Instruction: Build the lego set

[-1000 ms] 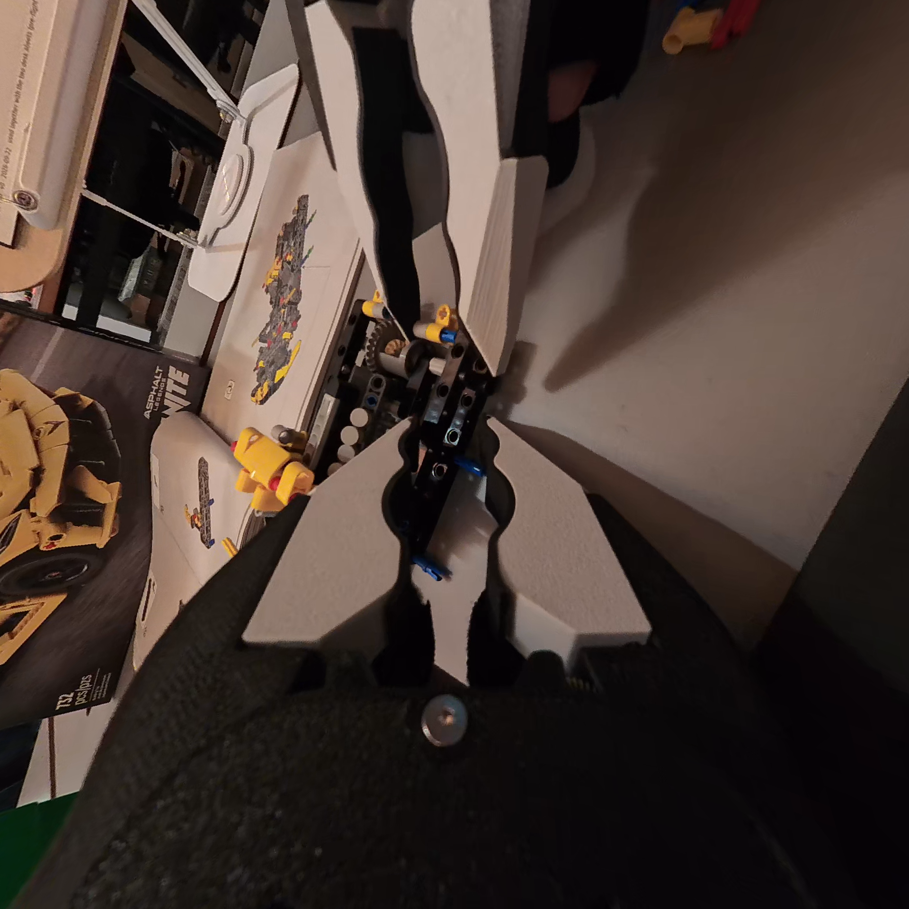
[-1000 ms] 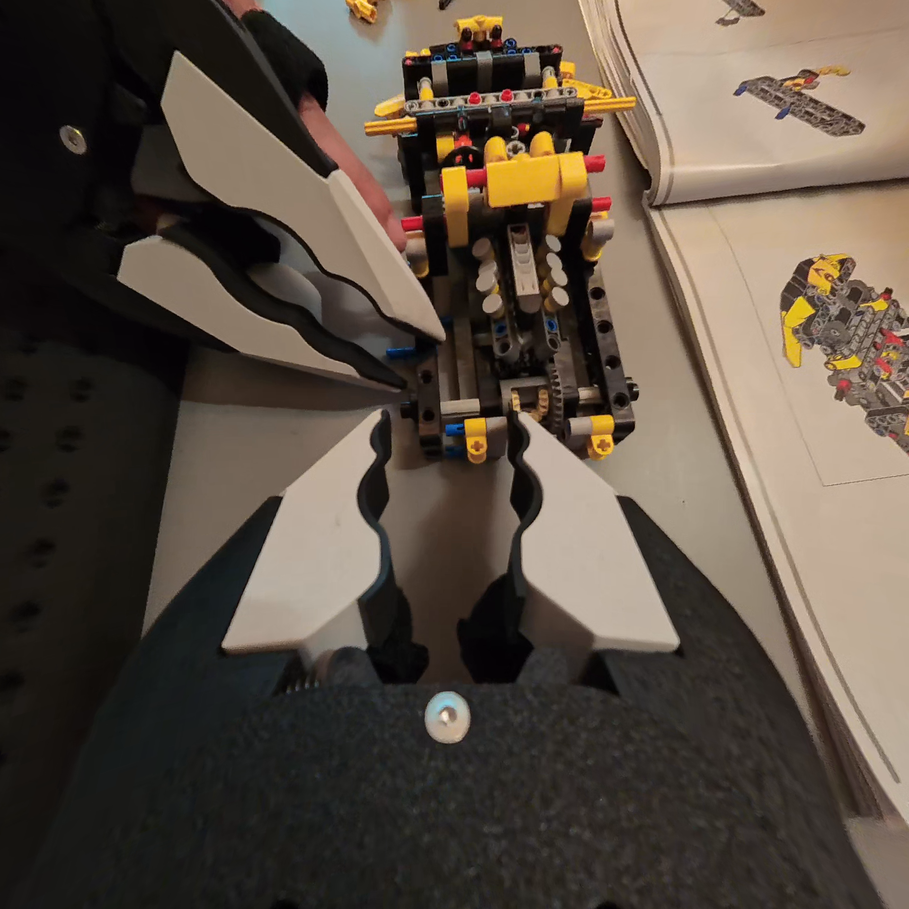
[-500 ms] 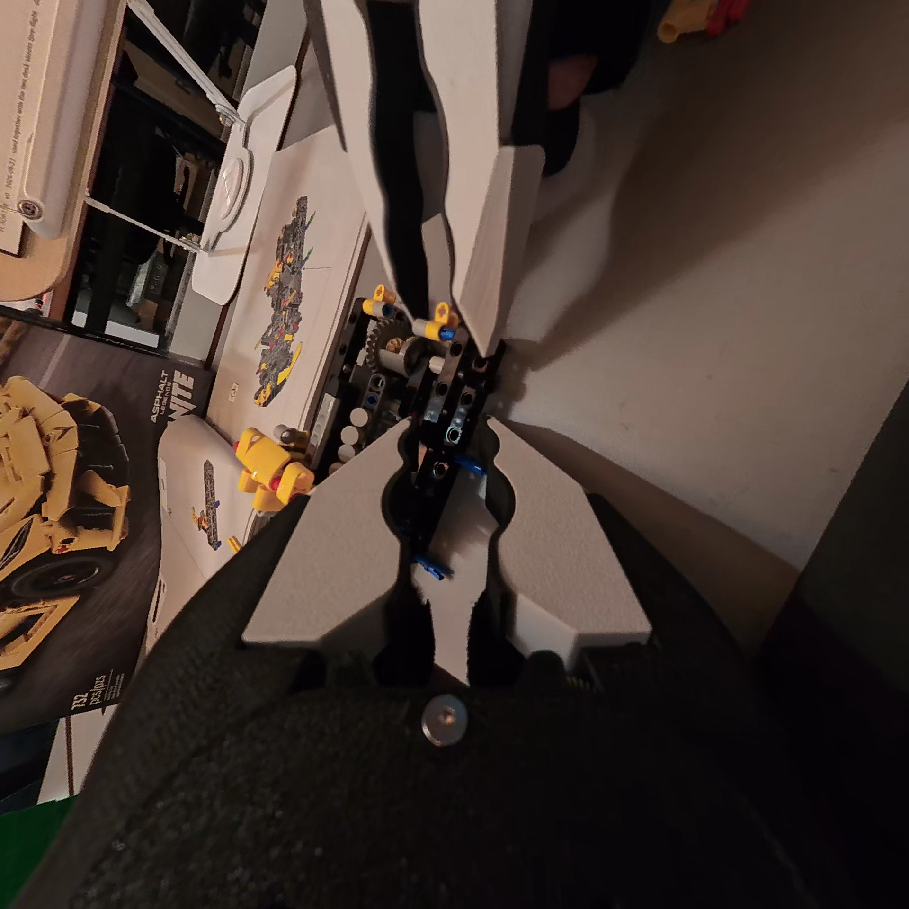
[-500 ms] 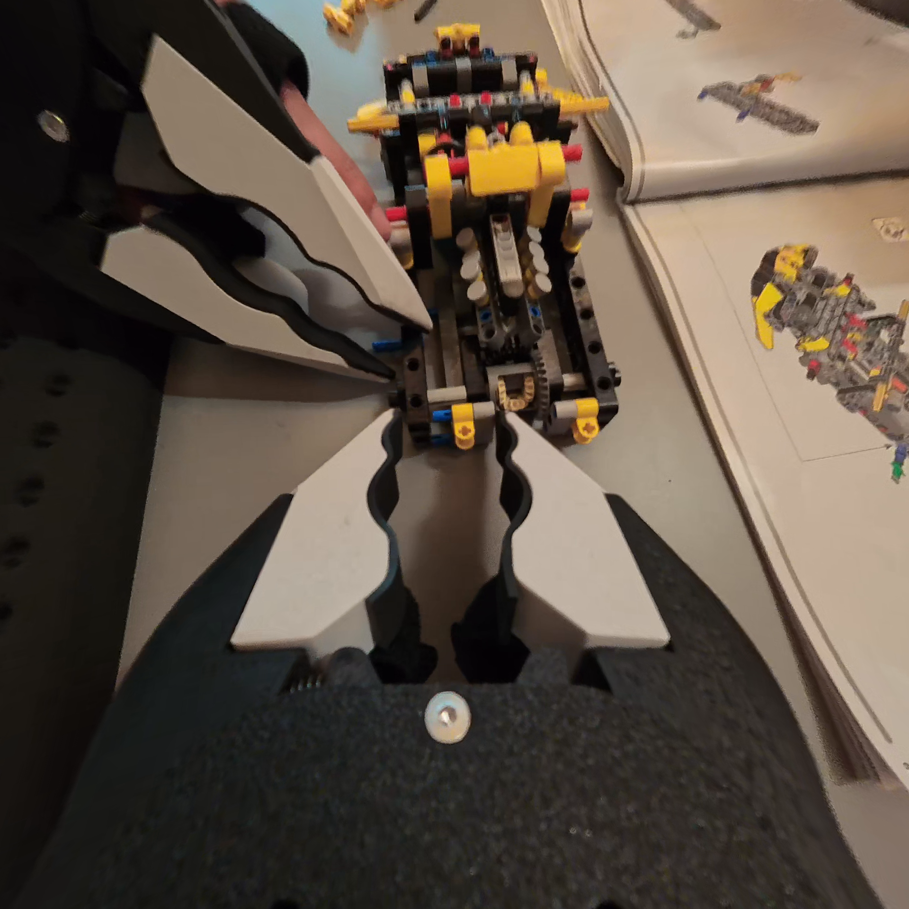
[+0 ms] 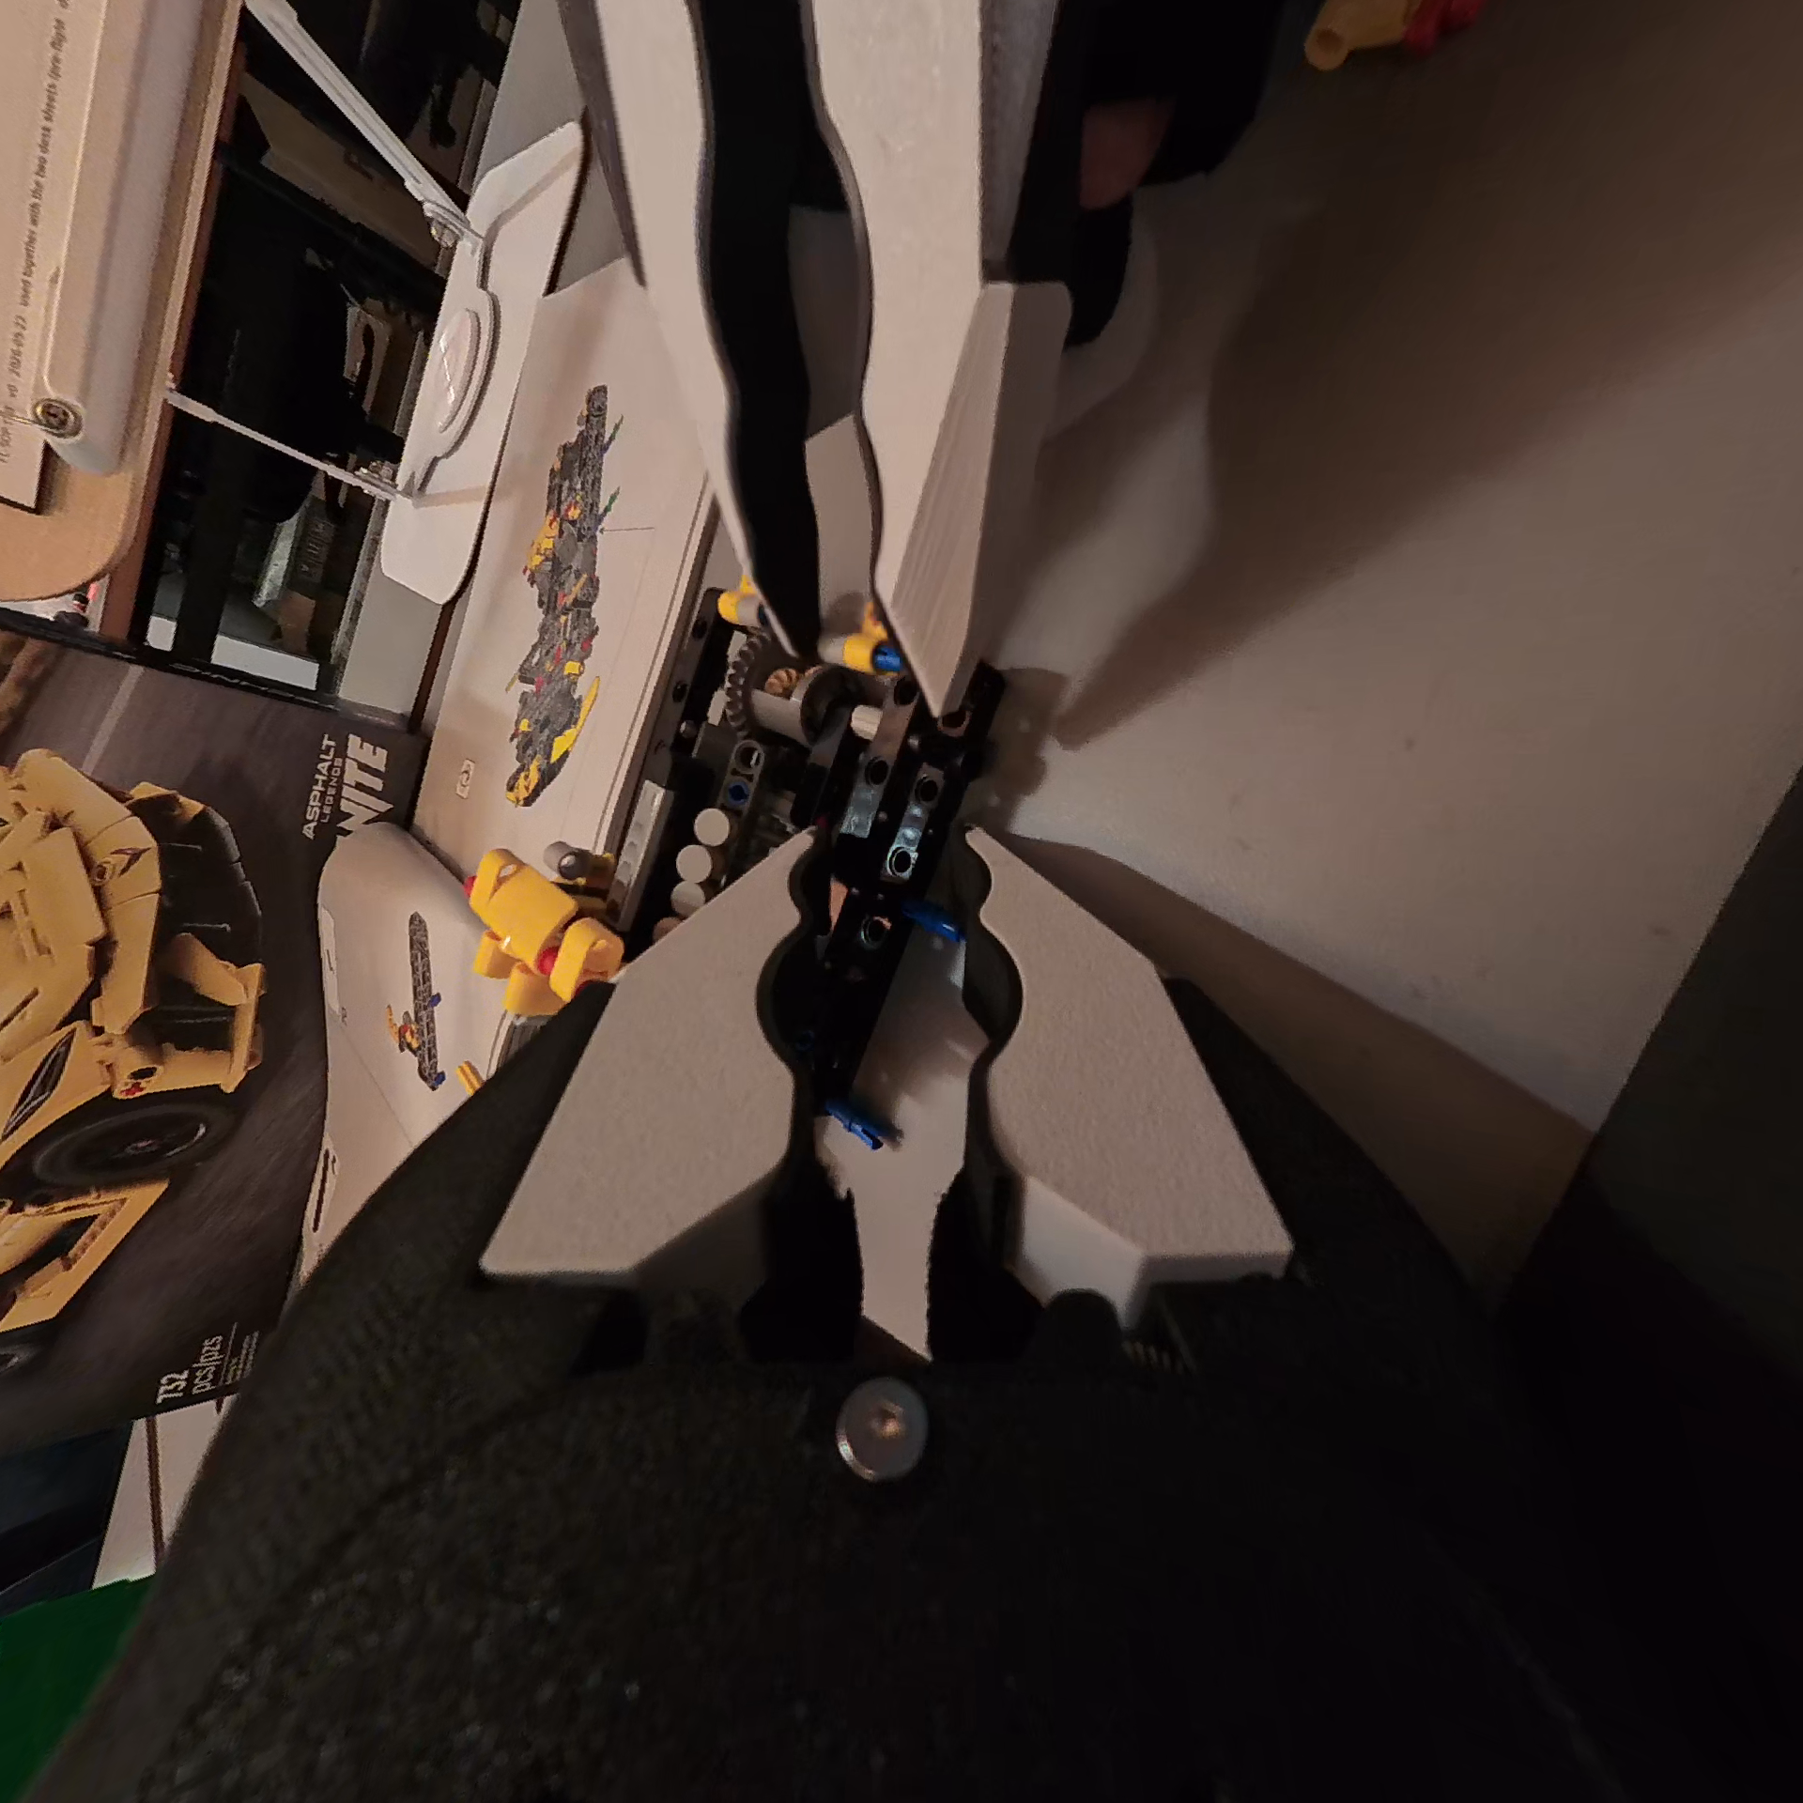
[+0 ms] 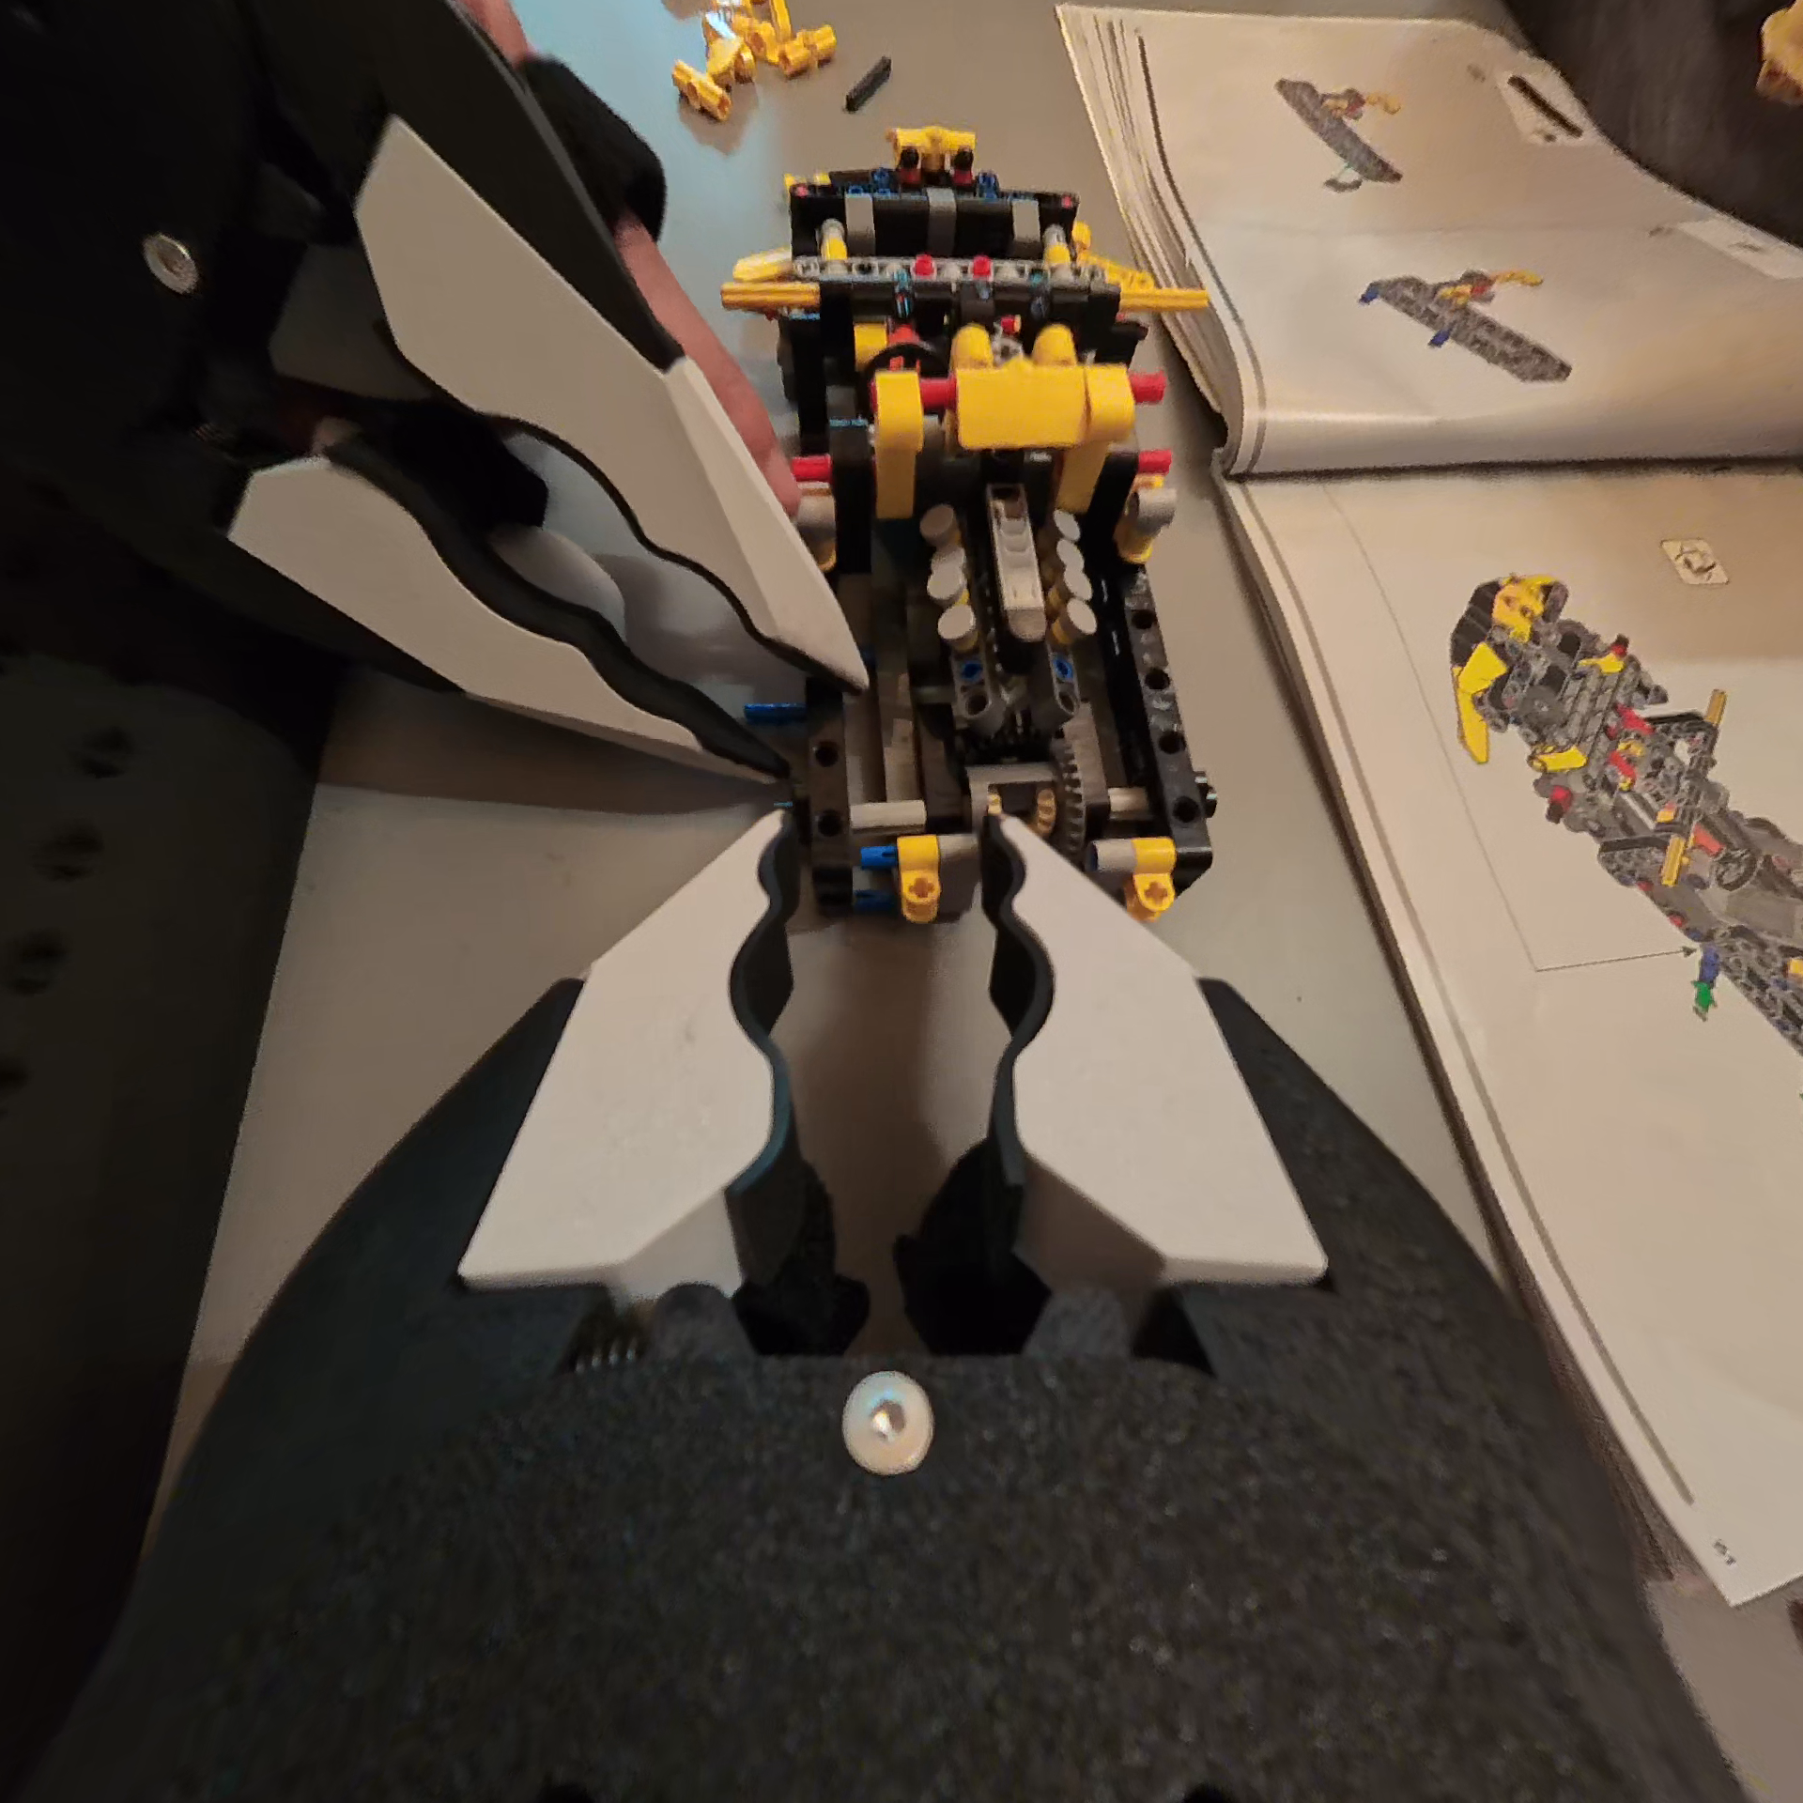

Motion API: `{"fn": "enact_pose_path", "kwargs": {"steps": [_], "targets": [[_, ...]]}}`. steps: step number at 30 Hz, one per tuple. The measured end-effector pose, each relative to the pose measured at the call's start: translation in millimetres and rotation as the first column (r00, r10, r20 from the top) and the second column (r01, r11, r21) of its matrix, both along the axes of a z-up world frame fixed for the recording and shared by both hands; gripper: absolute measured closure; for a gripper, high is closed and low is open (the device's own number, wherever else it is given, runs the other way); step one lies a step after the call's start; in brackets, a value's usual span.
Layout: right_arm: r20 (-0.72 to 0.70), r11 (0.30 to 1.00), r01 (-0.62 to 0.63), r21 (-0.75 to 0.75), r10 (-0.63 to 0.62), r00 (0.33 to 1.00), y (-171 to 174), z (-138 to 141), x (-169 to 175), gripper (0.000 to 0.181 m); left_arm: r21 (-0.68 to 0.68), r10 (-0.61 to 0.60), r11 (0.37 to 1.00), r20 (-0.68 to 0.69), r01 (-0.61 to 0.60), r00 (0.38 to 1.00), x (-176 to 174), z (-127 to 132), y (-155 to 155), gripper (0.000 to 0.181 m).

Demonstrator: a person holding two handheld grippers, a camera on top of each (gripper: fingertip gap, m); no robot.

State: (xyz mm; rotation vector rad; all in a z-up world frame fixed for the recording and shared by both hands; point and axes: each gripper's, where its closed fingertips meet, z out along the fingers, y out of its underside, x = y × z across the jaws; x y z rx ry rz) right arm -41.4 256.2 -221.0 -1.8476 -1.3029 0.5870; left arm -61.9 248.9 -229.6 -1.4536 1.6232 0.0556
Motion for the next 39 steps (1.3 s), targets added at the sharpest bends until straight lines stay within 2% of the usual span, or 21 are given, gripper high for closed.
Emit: {"fn": "enact_pose_path", "kwargs": {"steps": [18,23,25,28,31,33,35,37,39], "targets": [[0.016,0.999,0.005,-0.038,-0.004,1.0,-1,-3,4,0.148,0.018,-0.004,1.0,-0.013,0.005,1.0,-1,-1,1,0.157],[0.027,0.997,0.017,-0.078,-0.015,1.0,-2,-9,5,0.14,0.025,-0.006,1.0,-0.018,0.006,1.0,-1,0,1,0.157],[0.021,0.995,0.014,-0.101,-0.012,1.0,-3,-11,2,0.142,0.02,-0.005,1.0,-0.013,0.005,1.0,-1,0,1,0.157],[0.043,0.998,0.026,-0.059,-0.024,0.999,0,-12,3,0.148,0.016,-0.002,1.0,0.01,0.002,1.0,-1,3,0,0.158],[0.046,0.998,0.032,-0.061,-0.03,0.998,0,-12,3,0.148,-0.051,-0.013,0.998,0.116,0.019,0.993,-10,16,-9,0.158],[0.058,0.999,0.031,-0.042,-0.028,0.998,0,-12,3,0.149,-0.163,0.039,0.987,0.153,-0.013,0.988,-28,17,-10,0.161],[0.059,0.999,0.028,-0.031,-0.026,0.998,0,-12,3,0.149,-0.266,0.1,0.961,0.104,-0.07,0.989,-51,5,-8,0.17],[0.039,0.998,0.029,-0.051,-0.027,0.999,0,-12,3,0.148,-0.282,0.178,0.947,0.074,-0.151,0.981,-69,-2,3,0.175],[0.028,0.998,0.029,-0.061,-0.027,0.999,0,-12,2,0.148,-0.296,0.2,0.939,0.055,-0.175,0.978,-73,-7,7,0.175]]}}
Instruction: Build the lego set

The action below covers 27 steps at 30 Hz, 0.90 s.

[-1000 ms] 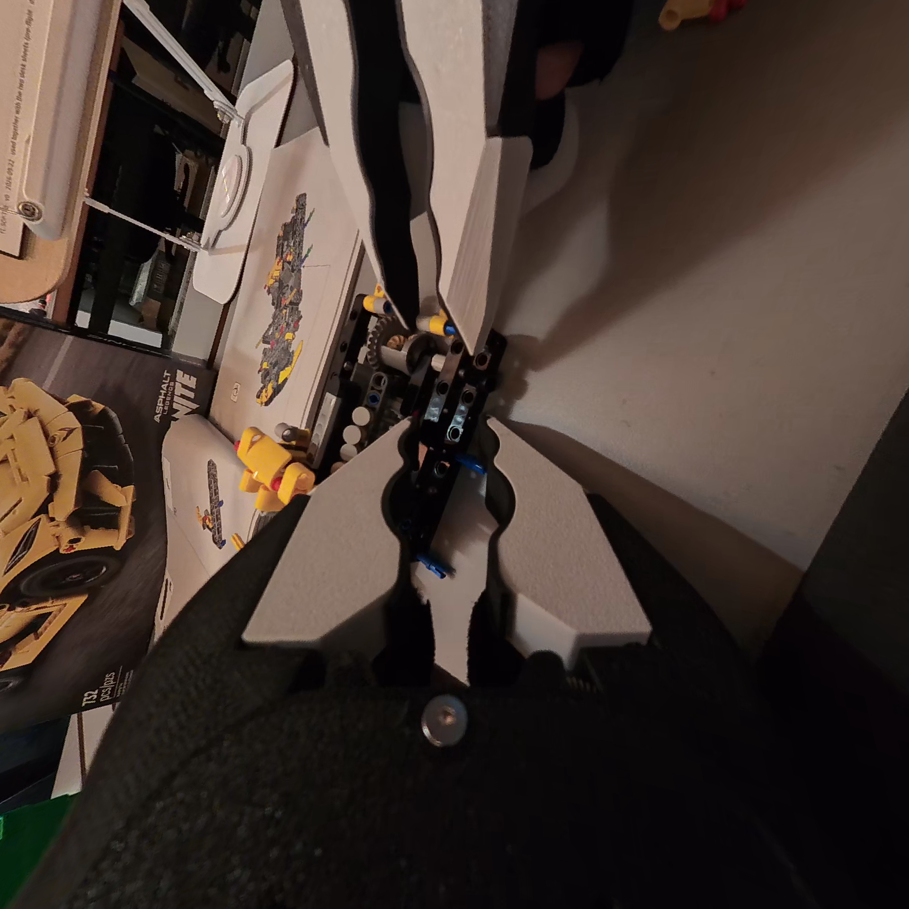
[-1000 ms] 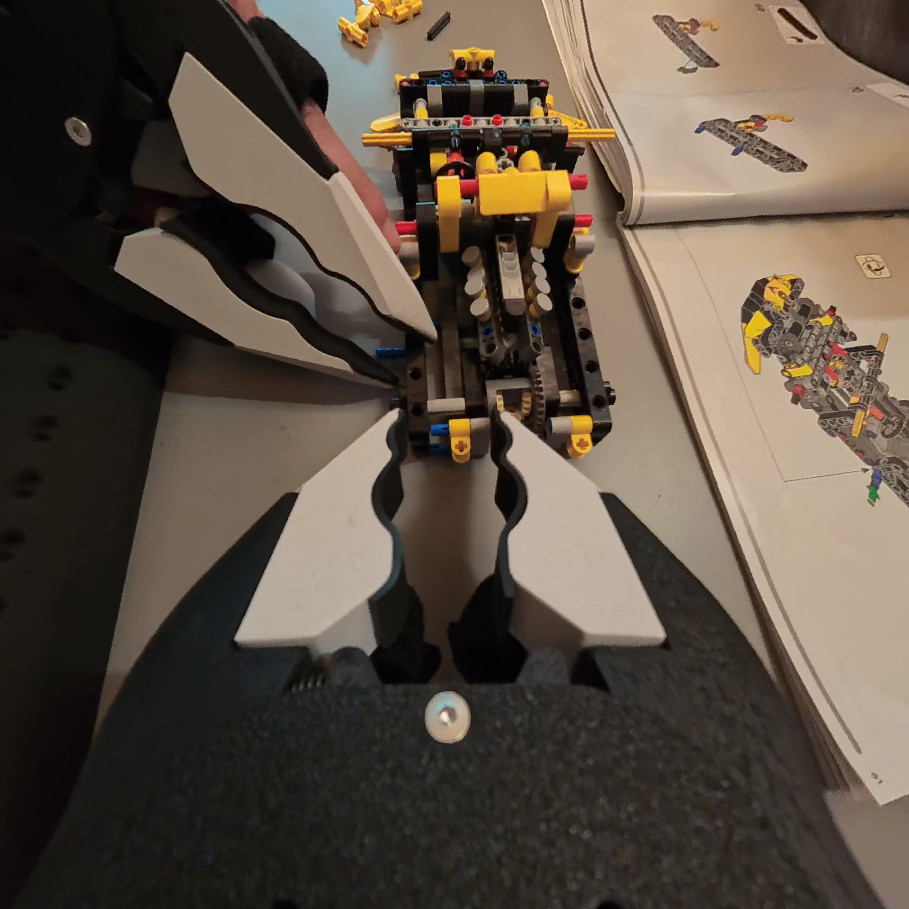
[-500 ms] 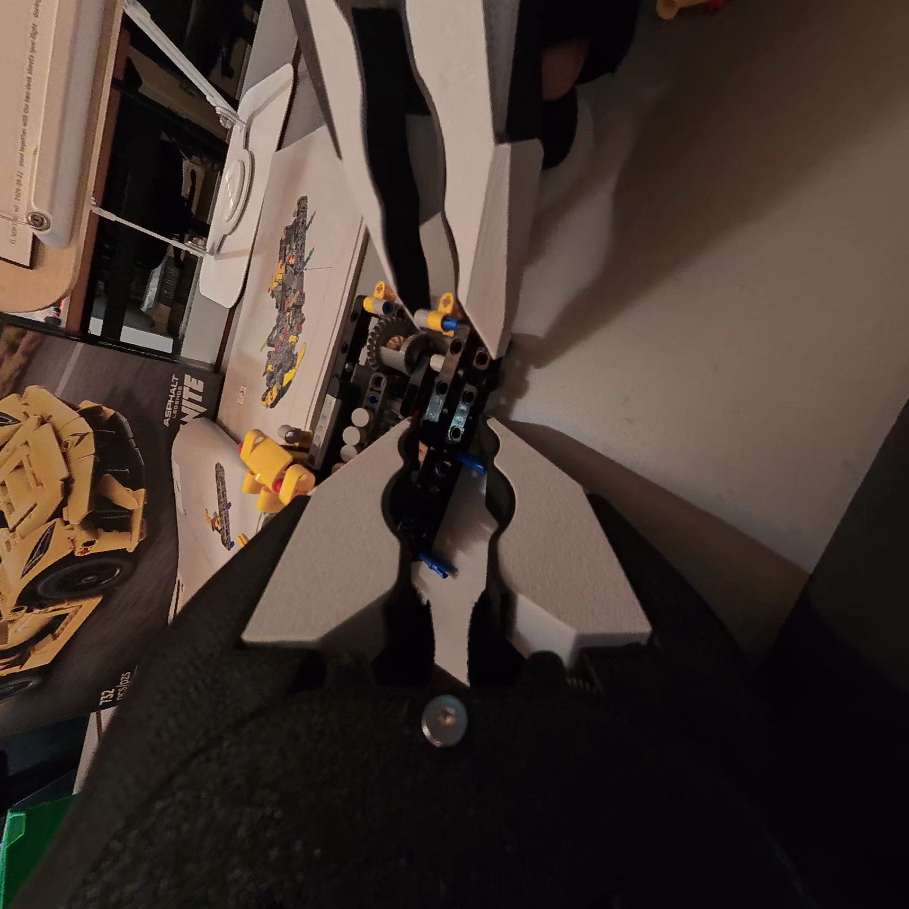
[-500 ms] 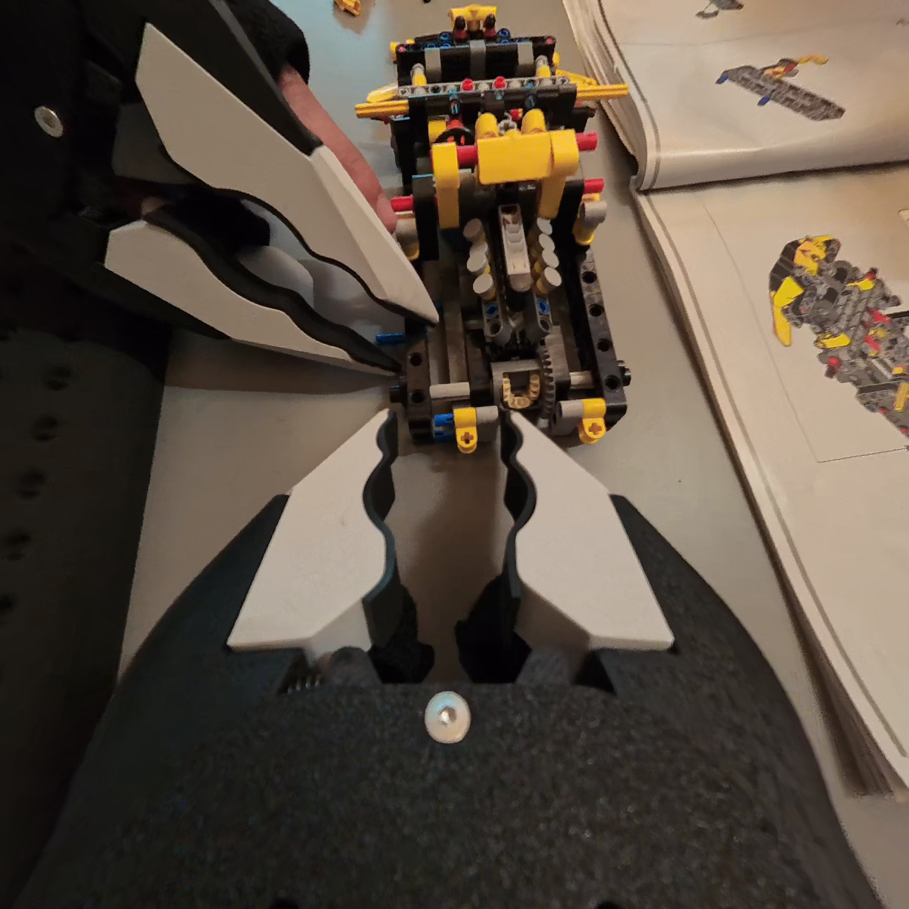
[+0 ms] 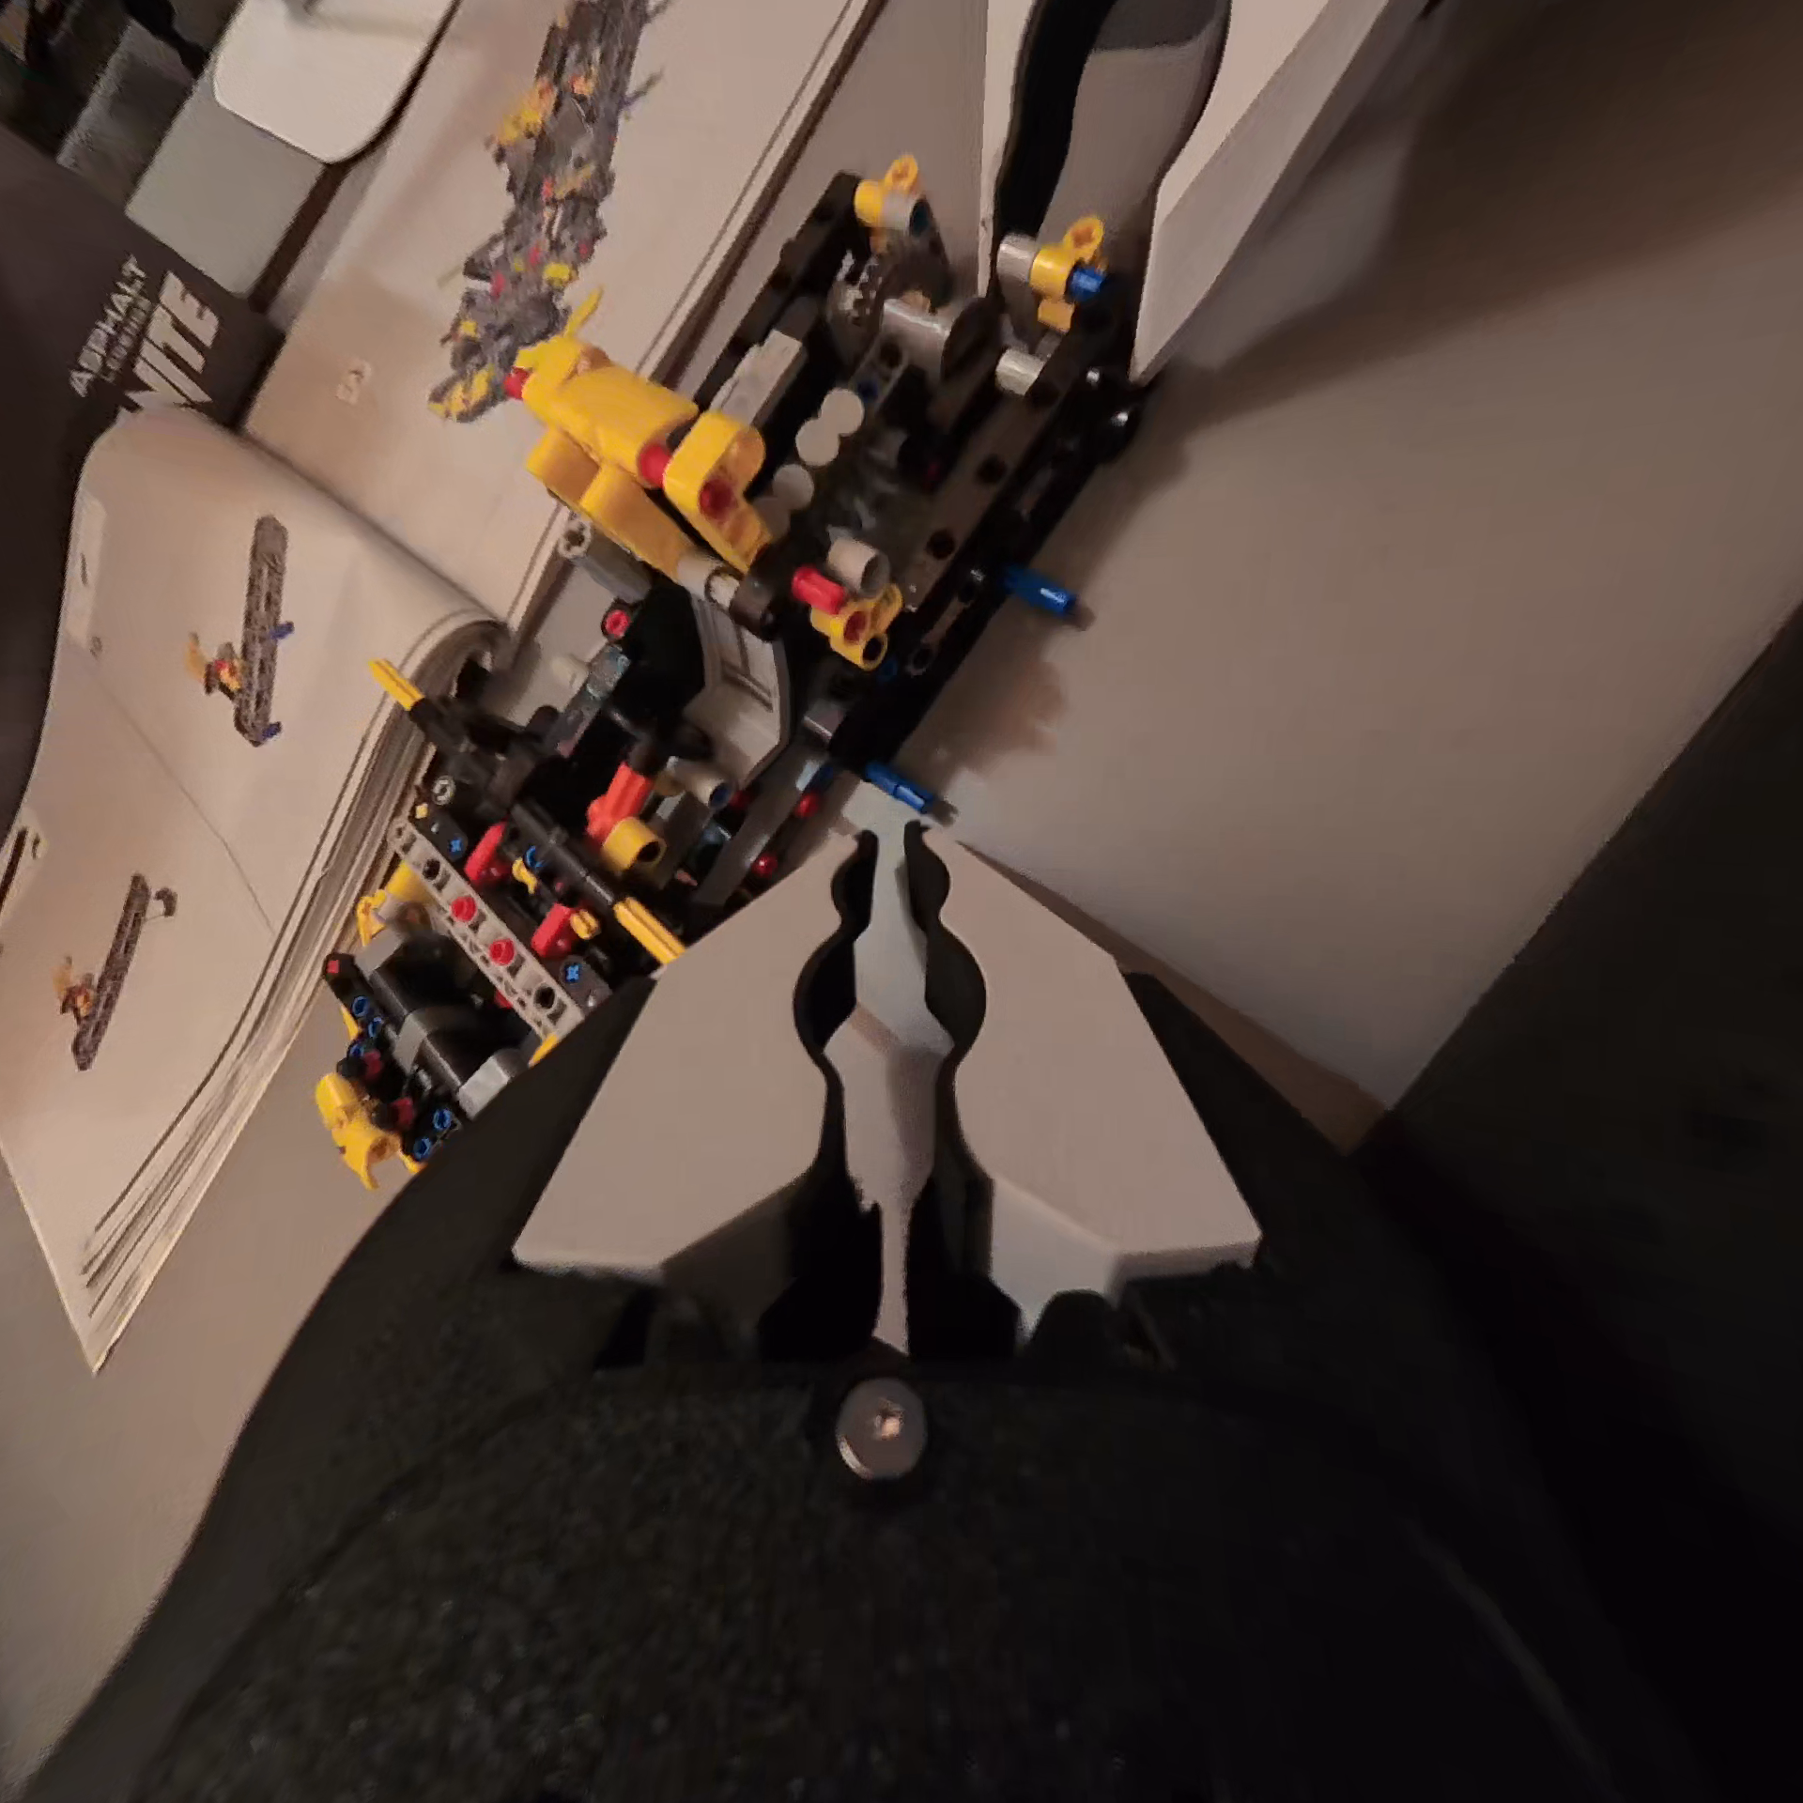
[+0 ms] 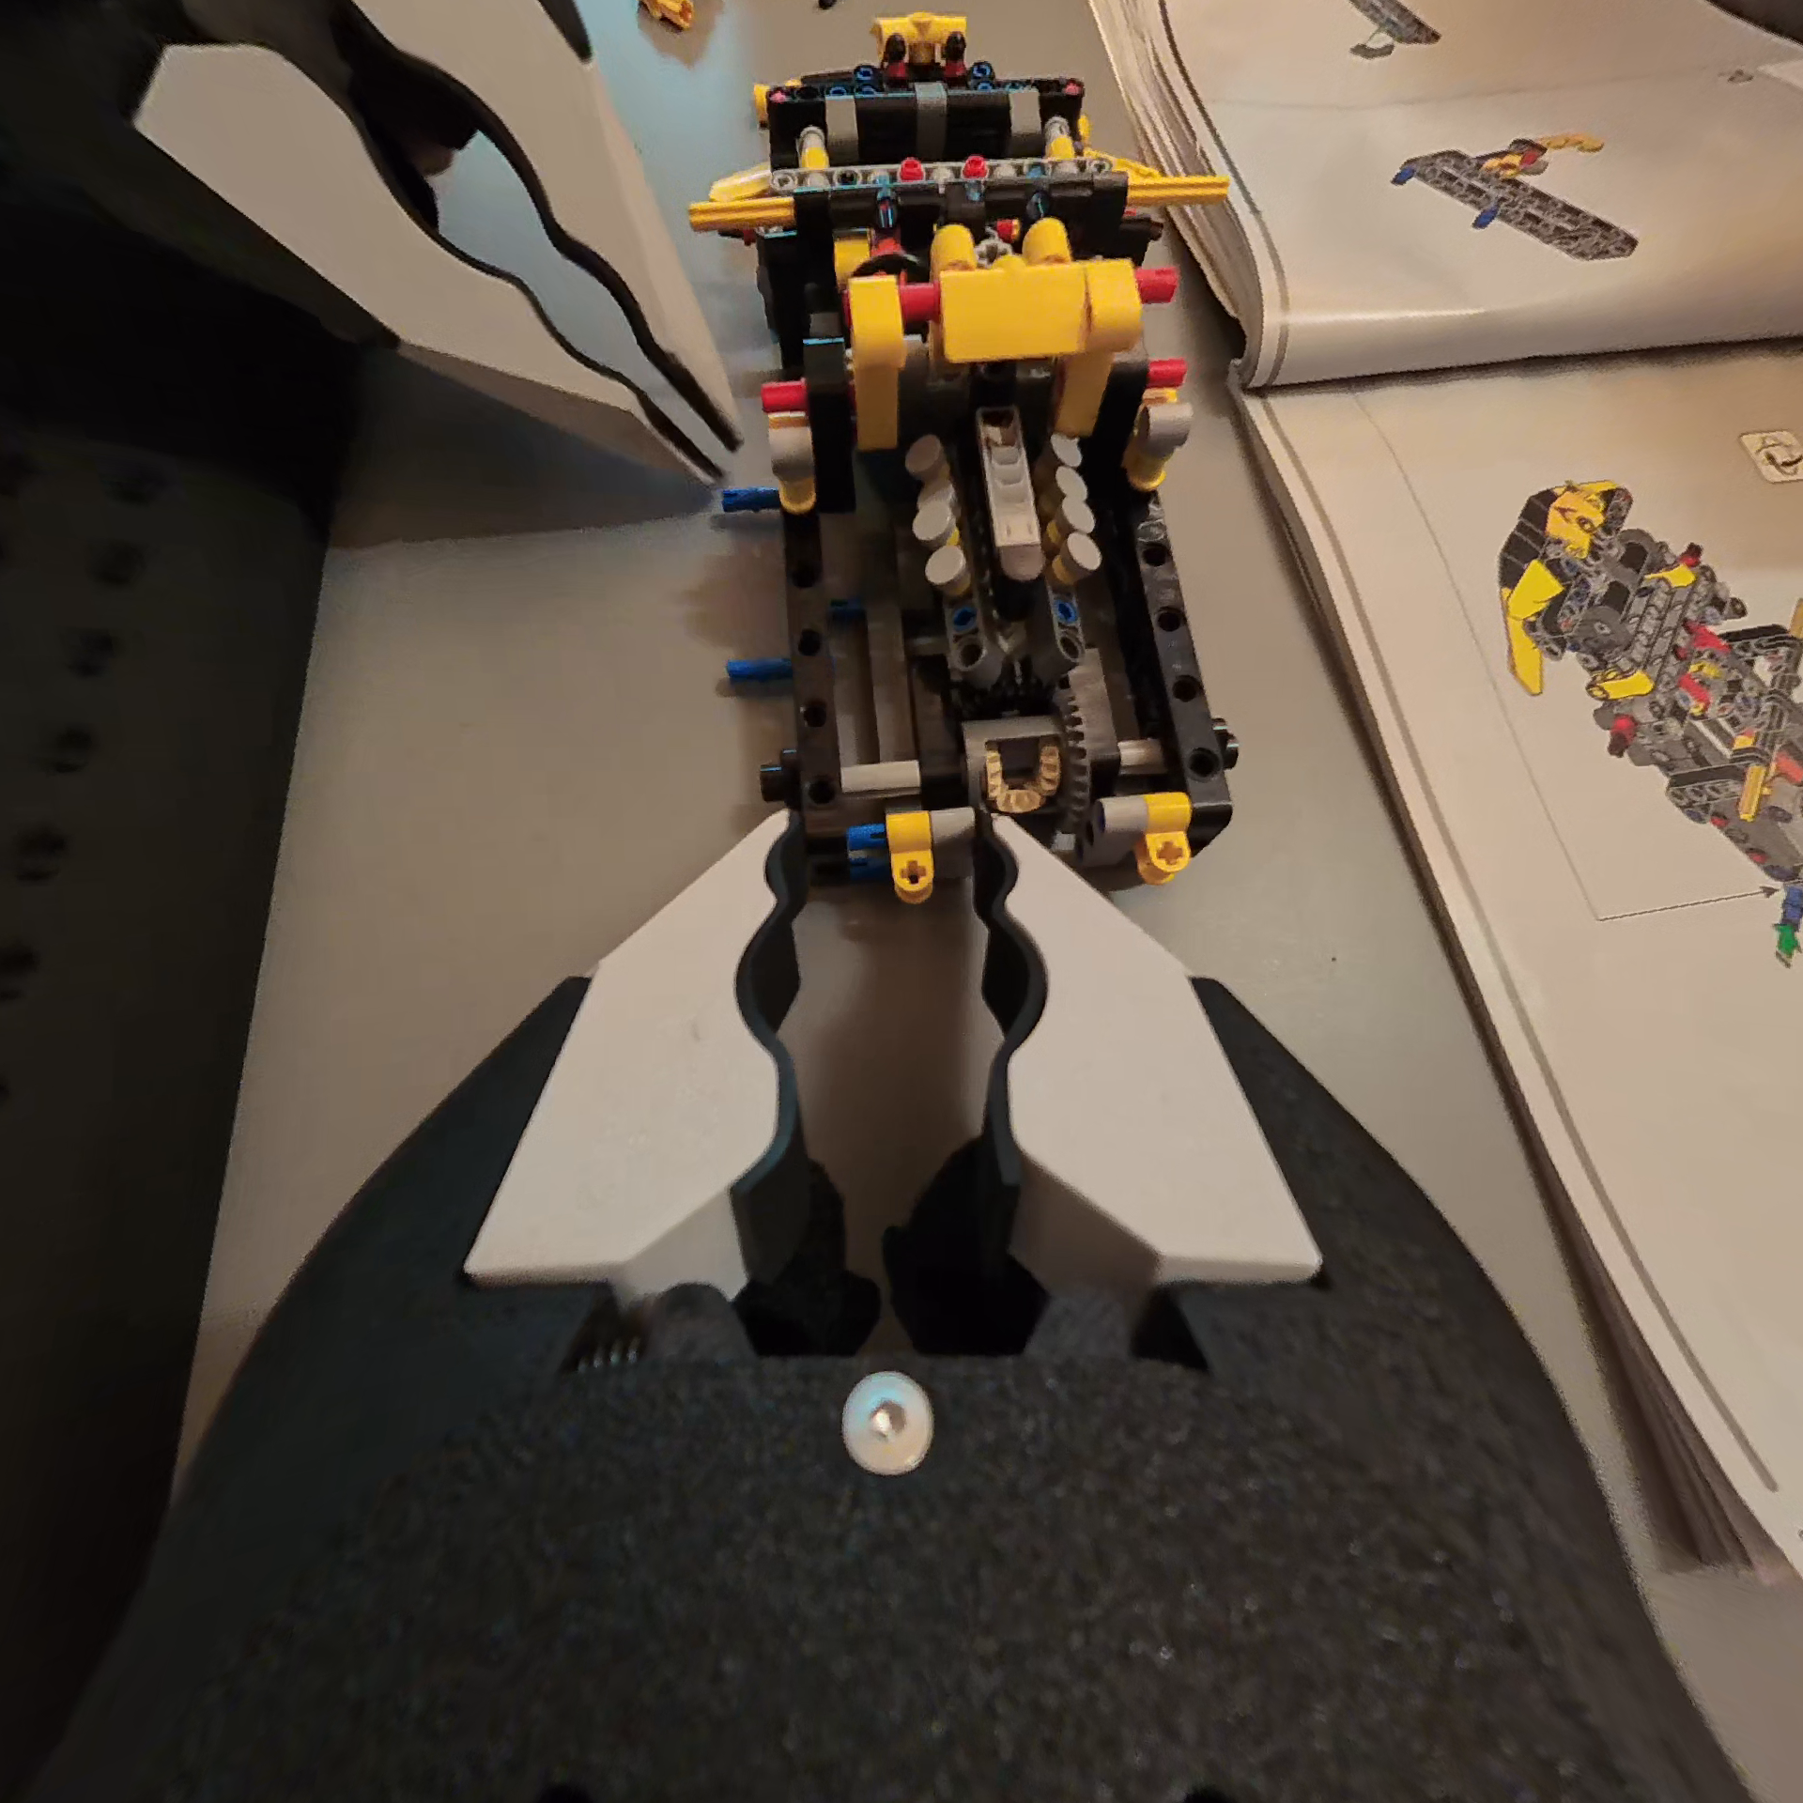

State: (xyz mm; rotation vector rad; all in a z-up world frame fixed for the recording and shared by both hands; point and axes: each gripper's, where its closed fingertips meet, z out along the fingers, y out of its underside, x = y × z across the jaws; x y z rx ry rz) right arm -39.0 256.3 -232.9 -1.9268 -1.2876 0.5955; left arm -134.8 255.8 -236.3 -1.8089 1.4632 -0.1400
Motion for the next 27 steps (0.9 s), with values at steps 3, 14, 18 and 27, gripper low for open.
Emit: {"fn": "enact_pose_path", "kwargs": {"steps": [3,14,18,27], "targets": [[-0.007,1.0,-0.004,-0.005,0.004,1.0,1,0,-1,0.148,0.031,0.024,0.999,-0.034,-0.023,0.999,5,-3,7,0.181],[0.068,0.999,0.026,-0.046,-0.022,0.997,5,-10,0,0.148,0.156,0.036,0.988,-0.124,-0.017,0.992,8,-4,20,0.181],[0.065,0.999,0.043,-0.032,-0.041,0.997,5,-10,-1,0.148,0.179,-0.003,0.984,-0.113,0.023,0.994,-1,16,12,0.176],[-0.029,0.992,0.129,0.0,-0.129,0.991,12,26,-9,0.097,-0.116,-0.313,0.94,0.068,0.319,0.947,10,50,41,0.12]]}}
